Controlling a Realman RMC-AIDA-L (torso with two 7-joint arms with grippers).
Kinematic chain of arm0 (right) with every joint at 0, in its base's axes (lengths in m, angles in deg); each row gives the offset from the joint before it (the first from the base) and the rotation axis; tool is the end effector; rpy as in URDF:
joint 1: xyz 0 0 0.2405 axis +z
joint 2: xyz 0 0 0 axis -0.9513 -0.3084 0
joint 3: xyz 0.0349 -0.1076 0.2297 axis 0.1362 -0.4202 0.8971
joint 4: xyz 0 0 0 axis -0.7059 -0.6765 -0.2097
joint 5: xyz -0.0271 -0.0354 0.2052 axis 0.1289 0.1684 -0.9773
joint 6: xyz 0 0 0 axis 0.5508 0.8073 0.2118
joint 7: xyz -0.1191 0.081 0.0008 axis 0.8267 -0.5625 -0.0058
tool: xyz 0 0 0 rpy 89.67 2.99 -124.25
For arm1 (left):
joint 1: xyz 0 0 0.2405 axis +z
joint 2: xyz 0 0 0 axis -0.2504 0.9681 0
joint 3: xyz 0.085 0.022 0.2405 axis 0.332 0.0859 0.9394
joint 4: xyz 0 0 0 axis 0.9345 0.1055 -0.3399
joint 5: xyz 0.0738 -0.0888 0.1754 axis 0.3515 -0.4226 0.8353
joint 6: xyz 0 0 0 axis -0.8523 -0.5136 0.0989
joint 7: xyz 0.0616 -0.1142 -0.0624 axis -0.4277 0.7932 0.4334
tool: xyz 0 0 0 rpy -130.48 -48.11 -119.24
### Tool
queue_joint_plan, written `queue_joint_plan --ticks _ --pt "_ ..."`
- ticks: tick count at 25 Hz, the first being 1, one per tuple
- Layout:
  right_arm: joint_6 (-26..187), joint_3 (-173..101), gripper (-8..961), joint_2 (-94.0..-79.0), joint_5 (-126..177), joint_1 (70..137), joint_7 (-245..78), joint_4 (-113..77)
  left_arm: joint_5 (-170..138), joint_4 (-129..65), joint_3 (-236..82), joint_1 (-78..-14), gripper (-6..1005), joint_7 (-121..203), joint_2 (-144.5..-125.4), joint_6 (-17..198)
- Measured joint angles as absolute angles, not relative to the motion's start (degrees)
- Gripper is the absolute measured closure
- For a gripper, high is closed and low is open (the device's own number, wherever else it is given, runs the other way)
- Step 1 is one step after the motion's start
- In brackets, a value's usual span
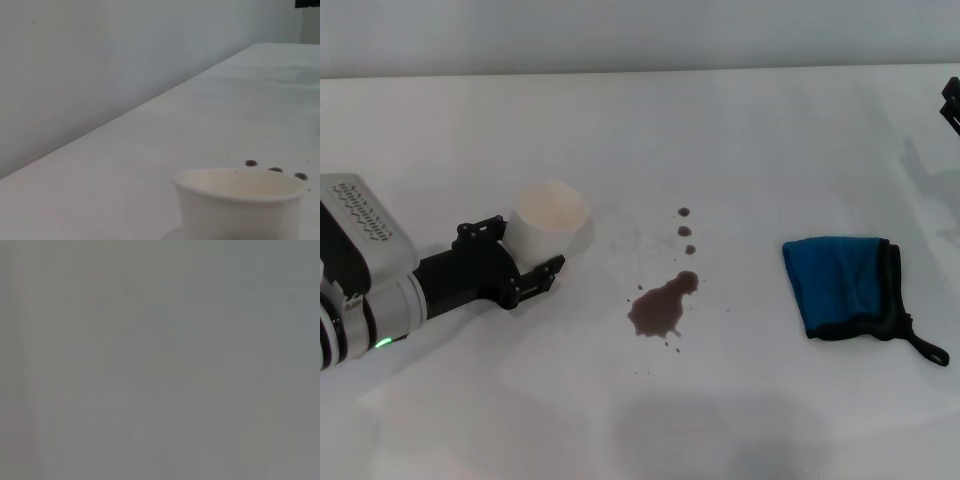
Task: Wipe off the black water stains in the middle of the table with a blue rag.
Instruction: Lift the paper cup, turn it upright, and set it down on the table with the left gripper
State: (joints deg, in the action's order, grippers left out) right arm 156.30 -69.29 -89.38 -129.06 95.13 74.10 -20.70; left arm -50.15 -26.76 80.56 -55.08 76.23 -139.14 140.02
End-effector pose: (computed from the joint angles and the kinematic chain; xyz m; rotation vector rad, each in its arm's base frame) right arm 0.3892 0.3111 0.0389 -1.4607 0.7258 0.6893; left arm -0.2901 0.3428 -0.0944 -2.5572 -0.3546 -0.3537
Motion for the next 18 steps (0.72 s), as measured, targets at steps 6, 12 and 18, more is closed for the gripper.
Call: queue_joint_plan --ticks 6,12,18 --pt "156.12 -69.29 108 -89.35 -129.06 95.14 74.1 -20.67 -49.81 -26.81 80.6 -55.05 365 76.19 -139.14 139.66" --pt "156.08 -69.29 108 -89.36 -129.07 95.16 74.1 -20.61 -49.36 -26.83 80.68 -55.01 311 75.84 -139.15 138.99" --pt "156.06 -69.29 109 -89.35 -129.06 95.16 74.1 -20.61 -49.68 -27.32 80.66 -54.94 174 72.99 -139.3 138.94"
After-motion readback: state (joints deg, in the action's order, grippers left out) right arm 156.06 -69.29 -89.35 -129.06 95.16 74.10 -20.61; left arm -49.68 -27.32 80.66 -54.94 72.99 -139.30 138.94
